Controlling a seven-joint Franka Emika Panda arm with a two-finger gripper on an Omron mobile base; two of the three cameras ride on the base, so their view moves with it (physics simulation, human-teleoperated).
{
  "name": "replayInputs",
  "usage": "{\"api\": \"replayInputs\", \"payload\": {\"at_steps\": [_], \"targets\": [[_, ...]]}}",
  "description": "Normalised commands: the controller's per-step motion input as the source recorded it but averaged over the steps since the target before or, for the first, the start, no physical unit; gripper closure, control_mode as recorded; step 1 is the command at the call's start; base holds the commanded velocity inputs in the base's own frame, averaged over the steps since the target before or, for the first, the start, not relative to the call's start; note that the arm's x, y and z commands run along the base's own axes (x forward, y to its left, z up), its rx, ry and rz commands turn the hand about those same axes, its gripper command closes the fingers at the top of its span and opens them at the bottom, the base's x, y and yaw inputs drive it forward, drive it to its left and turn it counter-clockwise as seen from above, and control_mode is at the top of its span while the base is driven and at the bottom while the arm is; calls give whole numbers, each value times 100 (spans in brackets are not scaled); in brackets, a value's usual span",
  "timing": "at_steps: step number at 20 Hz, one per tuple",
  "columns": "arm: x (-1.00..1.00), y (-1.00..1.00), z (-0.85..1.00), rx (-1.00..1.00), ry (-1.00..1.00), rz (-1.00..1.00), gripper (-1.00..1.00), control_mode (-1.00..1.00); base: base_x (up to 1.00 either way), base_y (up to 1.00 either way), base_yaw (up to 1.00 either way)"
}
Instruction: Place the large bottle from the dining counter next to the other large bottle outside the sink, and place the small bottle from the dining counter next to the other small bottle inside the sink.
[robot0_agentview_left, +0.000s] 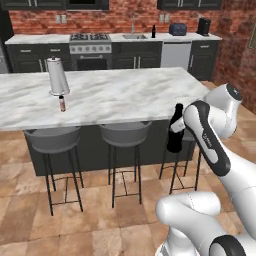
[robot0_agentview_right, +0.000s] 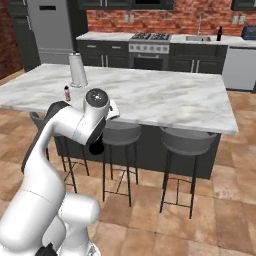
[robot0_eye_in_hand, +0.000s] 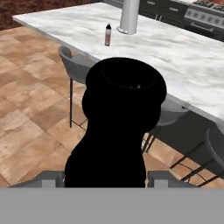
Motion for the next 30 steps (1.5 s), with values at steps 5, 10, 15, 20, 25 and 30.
{"api": "replayInputs", "payload": {"at_steps": [5, 10, 15, 20, 25, 30], "targets": [[0, 0, 0, 0, 0, 0, 100, 100, 0, -81, 0], [0, 0, 0, 0, 0, 0, 100, 100, 0, -80, 0], [0, 0, 0, 0, 0, 0, 100, 100, 0, -78, 0], [0, 0, 0, 0, 0, 0, 100, 100, 0, -77, 0], [0, 0, 0, 0, 0, 0, 100, 100, 0, -80, 0], [0, 0, 0, 0, 0, 0, 100, 100, 0, -80, 0]]}}
